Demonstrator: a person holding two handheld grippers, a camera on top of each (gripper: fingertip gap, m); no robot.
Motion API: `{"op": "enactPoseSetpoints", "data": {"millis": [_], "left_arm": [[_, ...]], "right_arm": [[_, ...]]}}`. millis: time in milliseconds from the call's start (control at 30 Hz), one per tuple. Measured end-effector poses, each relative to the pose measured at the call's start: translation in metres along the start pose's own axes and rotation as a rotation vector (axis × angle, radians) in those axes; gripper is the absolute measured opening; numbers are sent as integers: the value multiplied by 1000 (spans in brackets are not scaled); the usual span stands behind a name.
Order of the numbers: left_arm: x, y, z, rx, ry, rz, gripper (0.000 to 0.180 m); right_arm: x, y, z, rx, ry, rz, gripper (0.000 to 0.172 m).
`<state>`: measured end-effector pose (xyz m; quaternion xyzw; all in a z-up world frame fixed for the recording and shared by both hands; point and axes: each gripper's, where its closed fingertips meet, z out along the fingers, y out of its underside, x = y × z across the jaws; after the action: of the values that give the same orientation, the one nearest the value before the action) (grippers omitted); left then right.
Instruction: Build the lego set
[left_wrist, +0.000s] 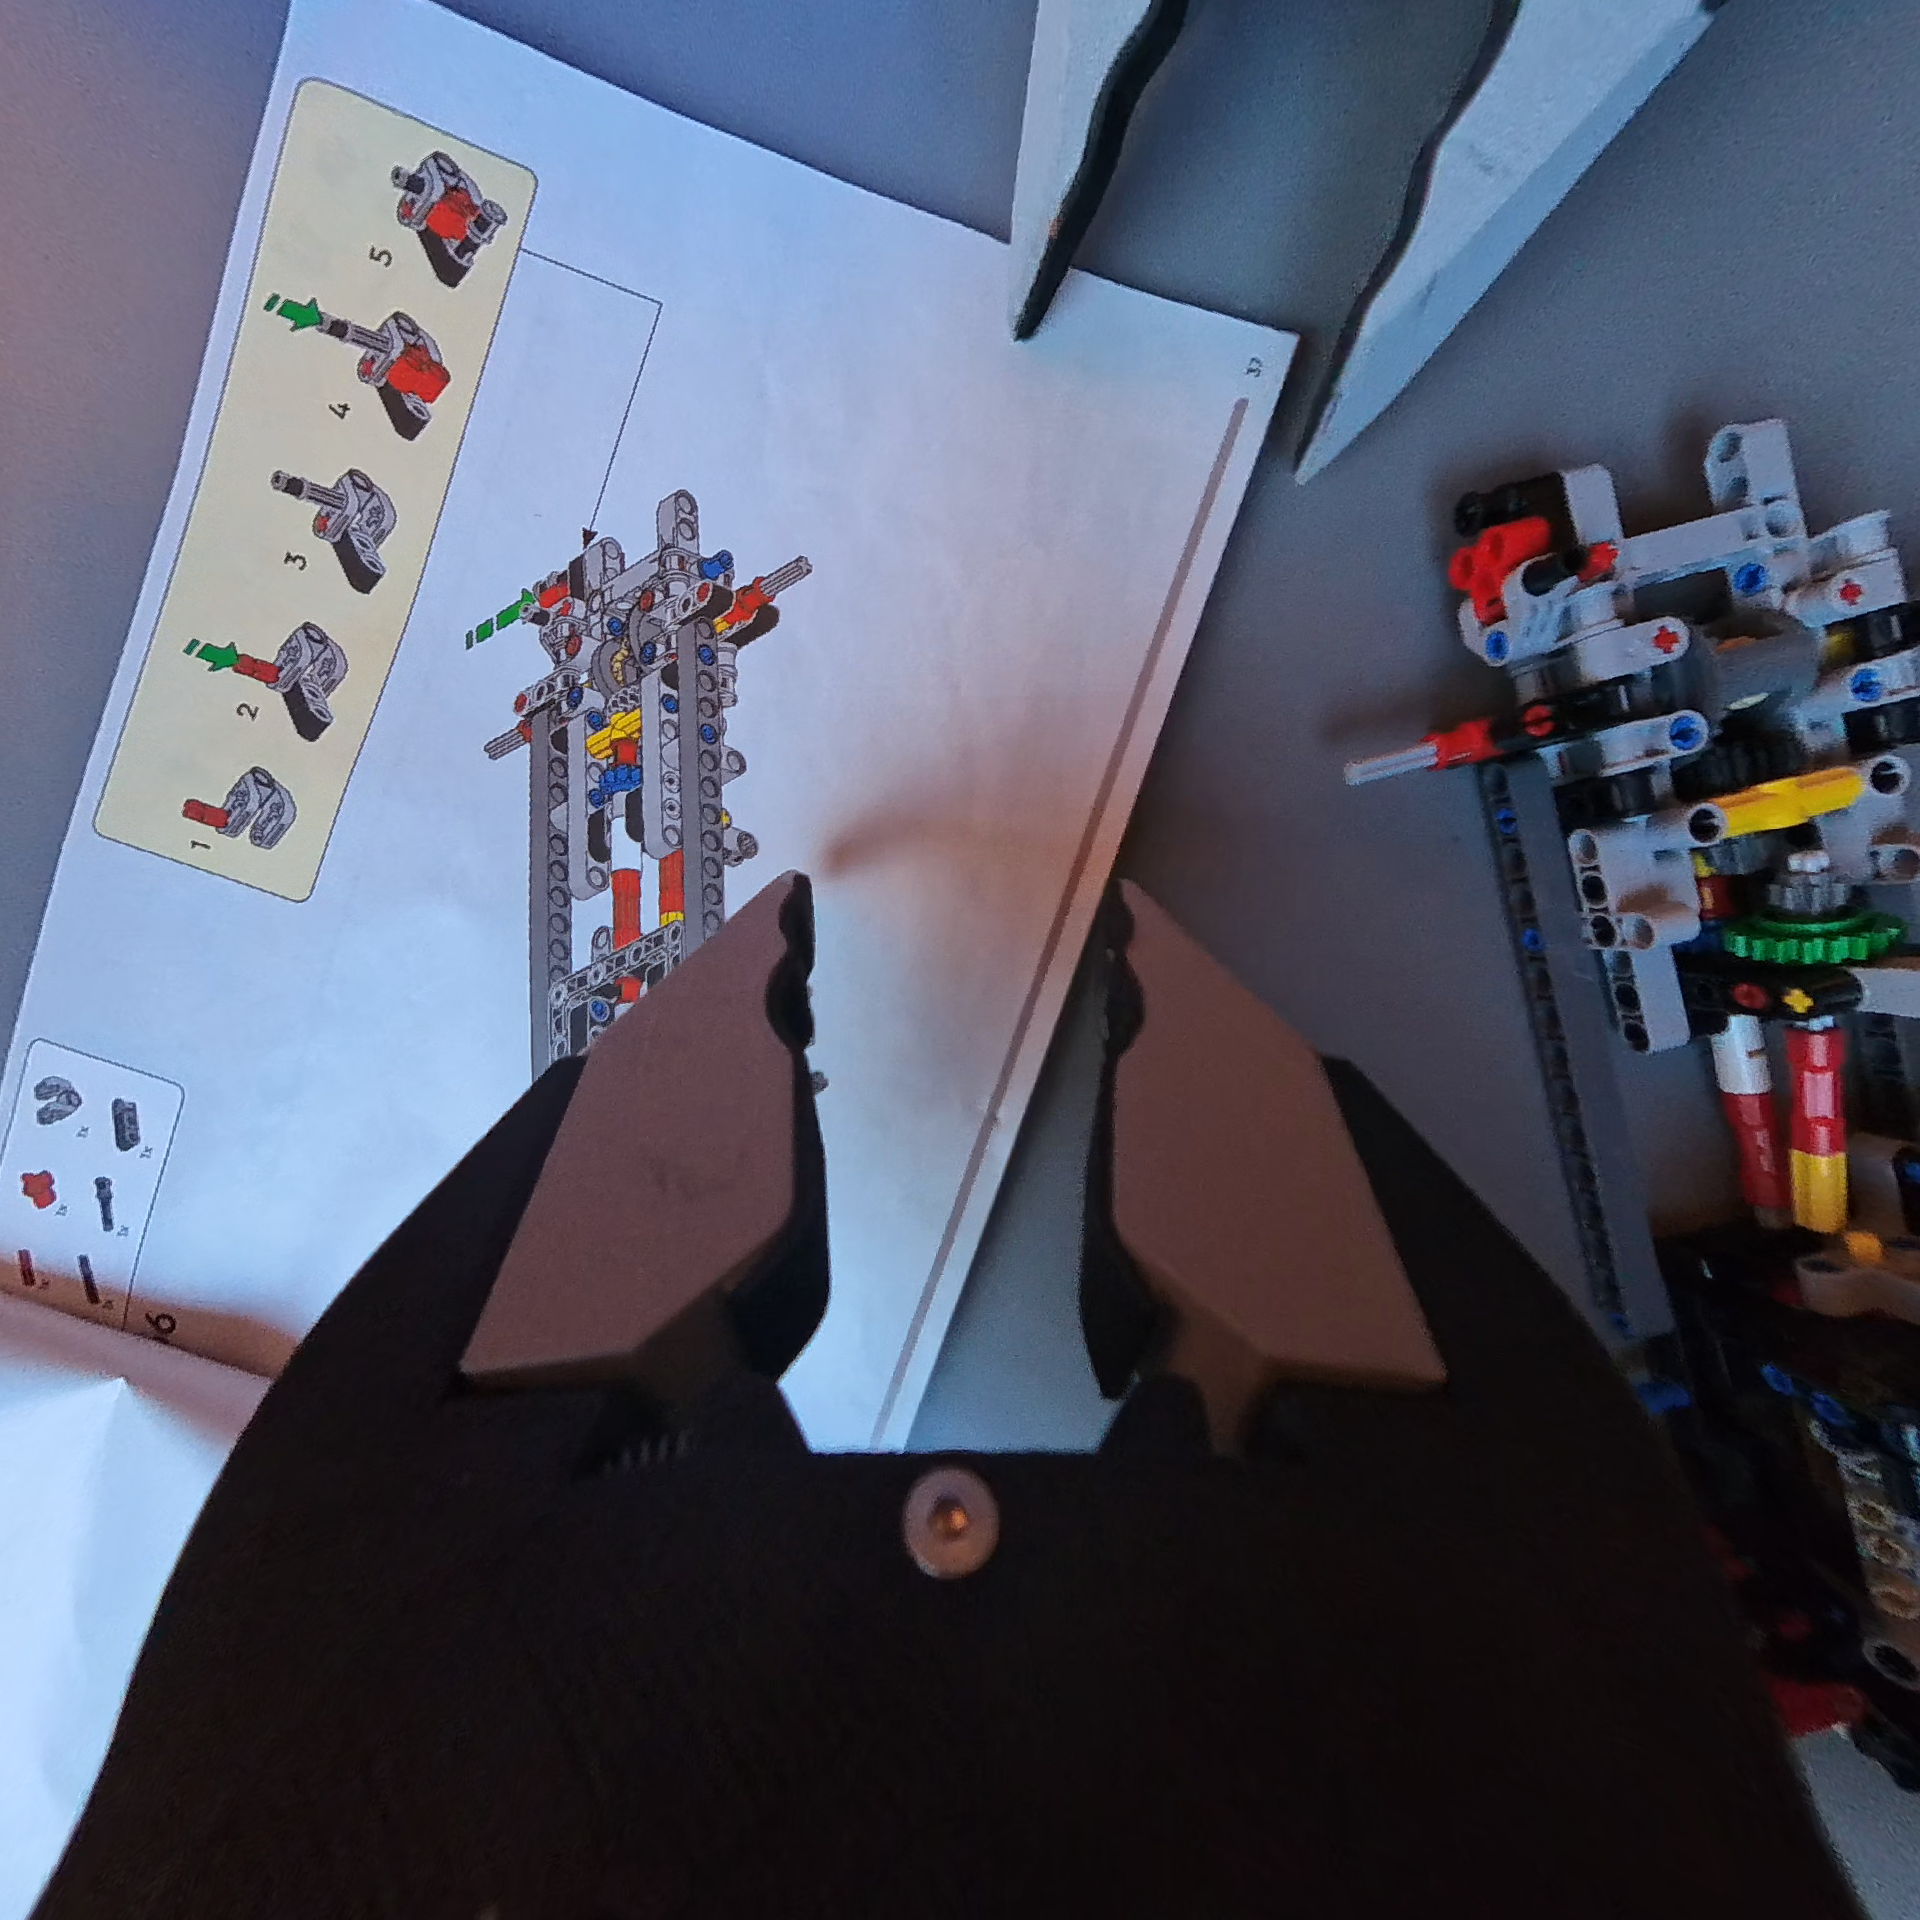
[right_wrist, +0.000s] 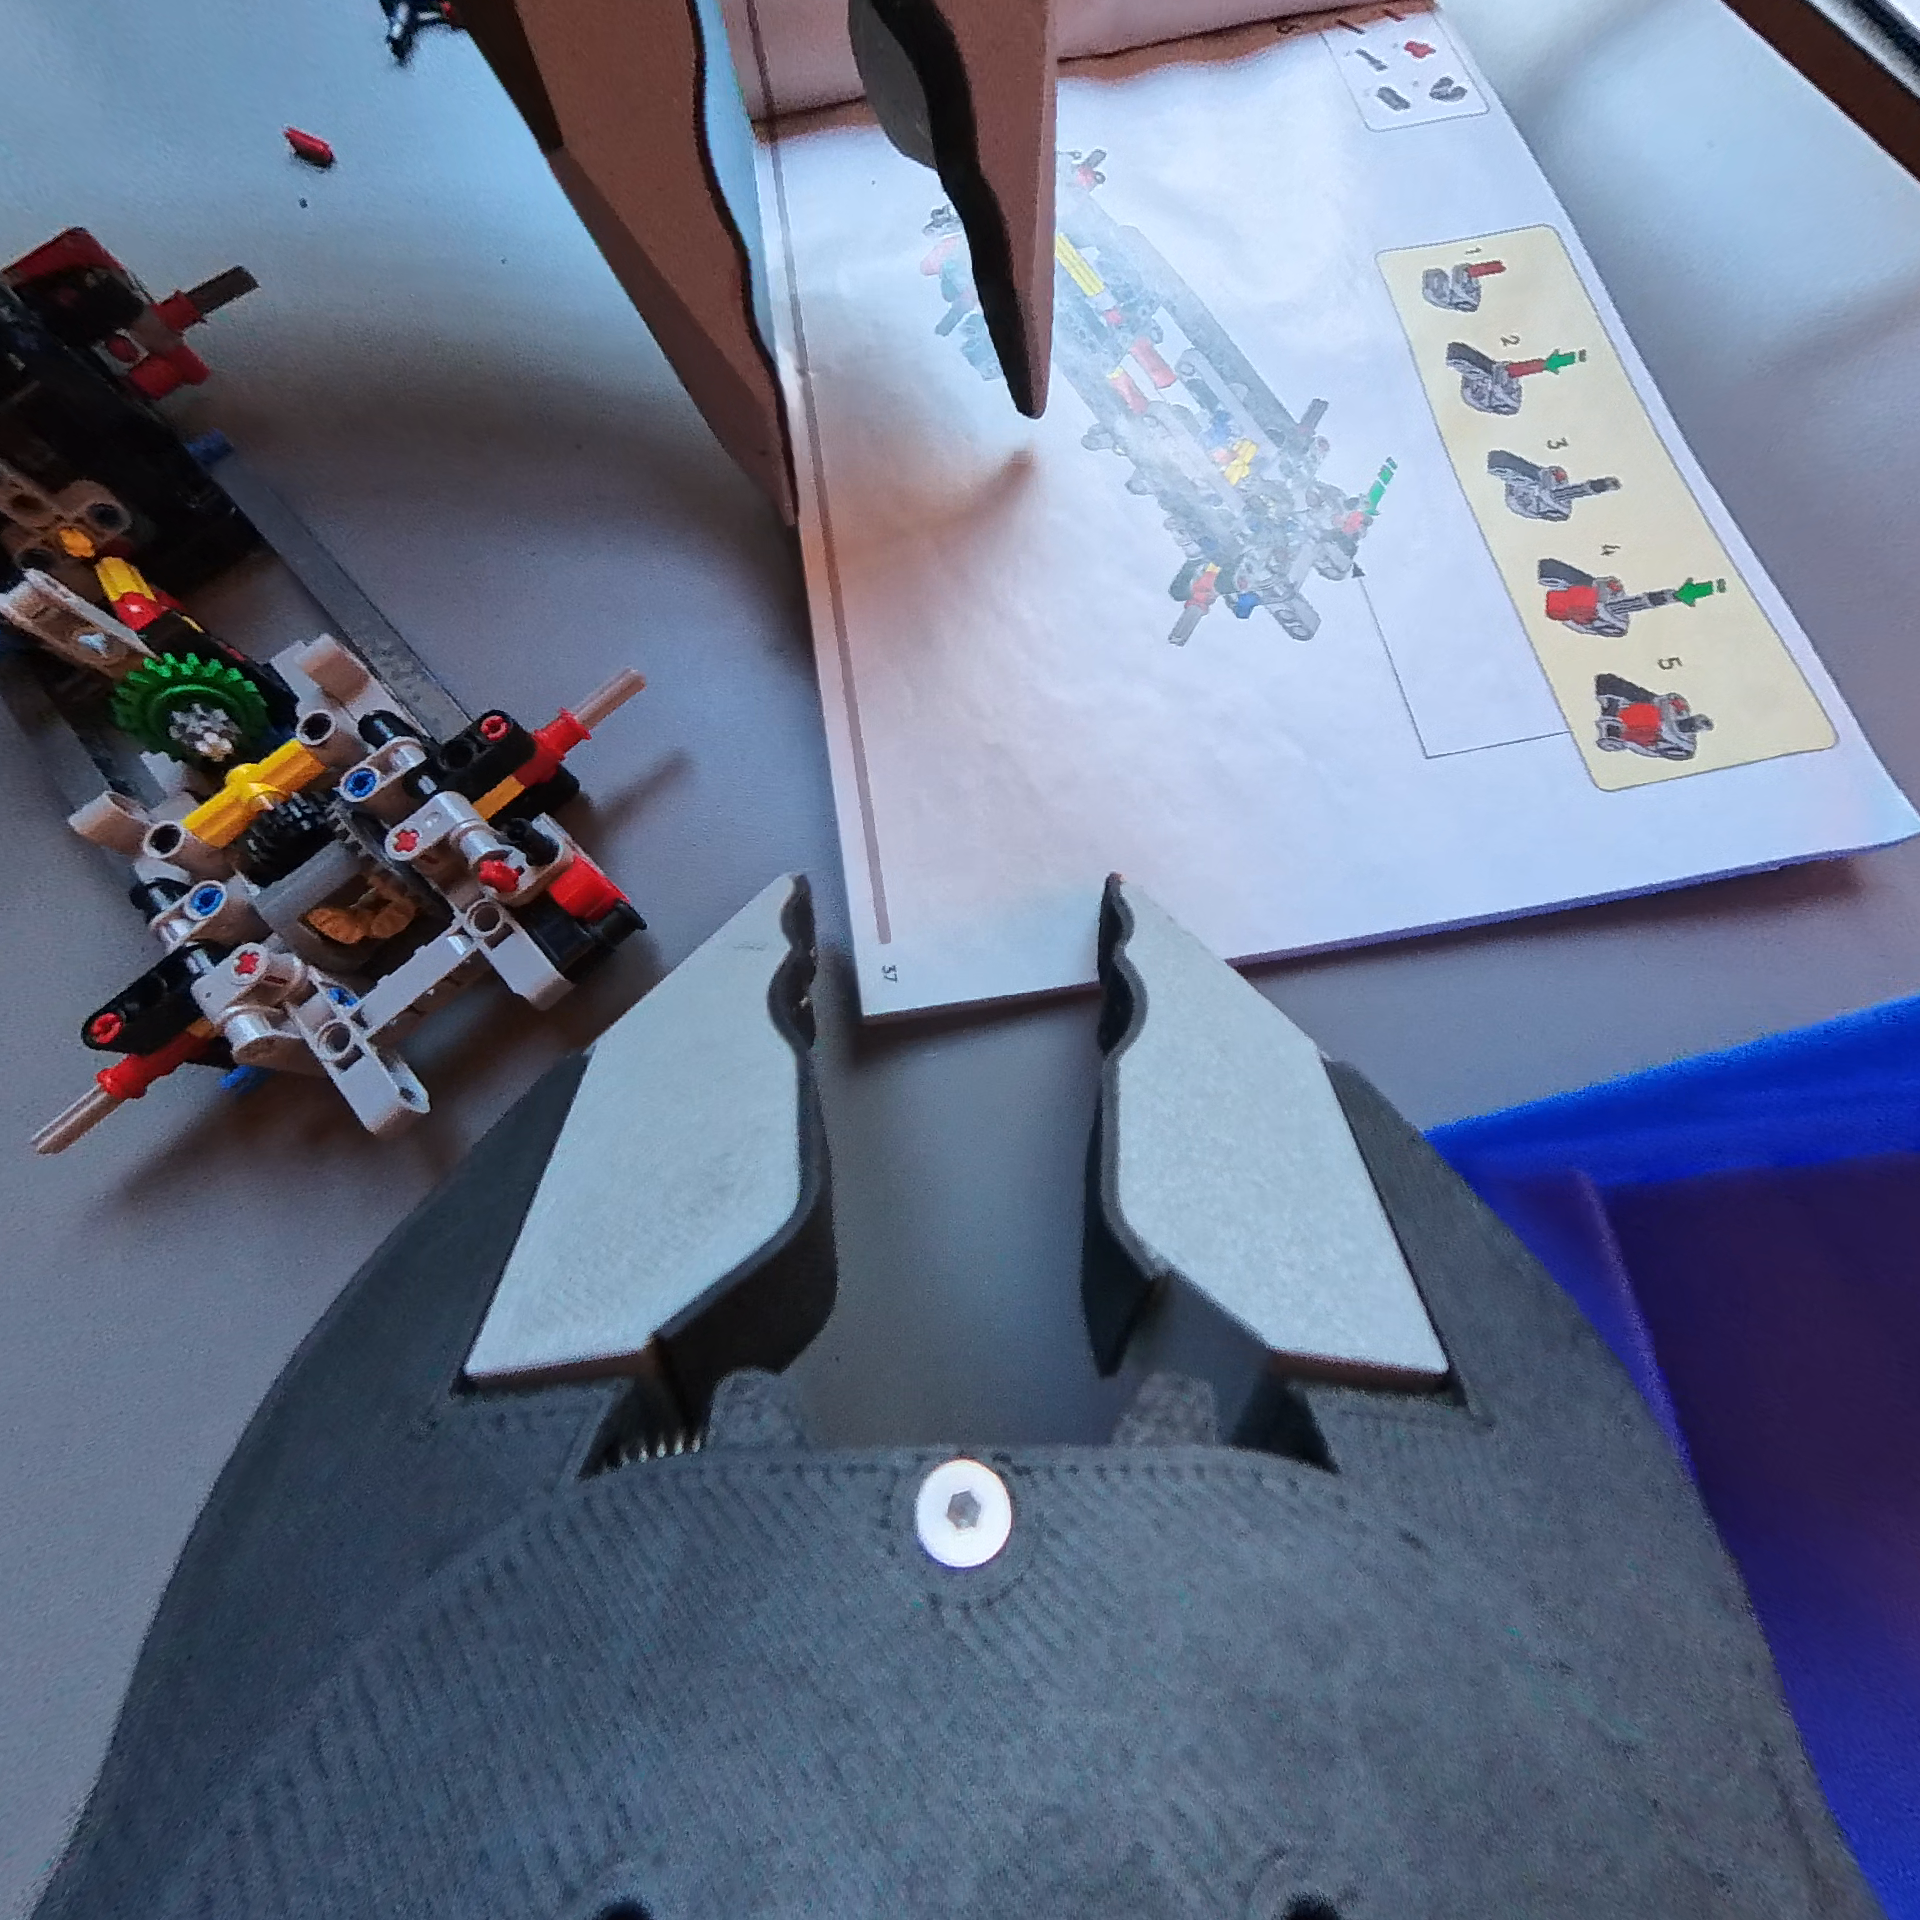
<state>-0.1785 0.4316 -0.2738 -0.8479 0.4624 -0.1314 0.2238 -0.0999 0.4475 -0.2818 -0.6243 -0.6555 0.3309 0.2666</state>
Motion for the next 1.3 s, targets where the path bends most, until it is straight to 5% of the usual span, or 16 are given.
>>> {"op": "enactPoseSetpoints", "data": {"millis": [300,567,867,1100,1300], "left_arm": [[4,-1,6,-25,-20,32,55],[-2,-2,1,-16,-47,35,54],[-25,-1,2,-14,-151,-35,57],[-25,4,-6,-48,-176,-39,71],[-27,32,-25,-162,-207,26,78]], "right_arm": [[8,0,0,-3,45,11,46],[16,0,4,-31,162,-102,71],[-3,-7,11,7,6,12,69],[-10,-11,22,-17,78,-106,50],[-13,-19,26,-1,-36,-19,46]]}}
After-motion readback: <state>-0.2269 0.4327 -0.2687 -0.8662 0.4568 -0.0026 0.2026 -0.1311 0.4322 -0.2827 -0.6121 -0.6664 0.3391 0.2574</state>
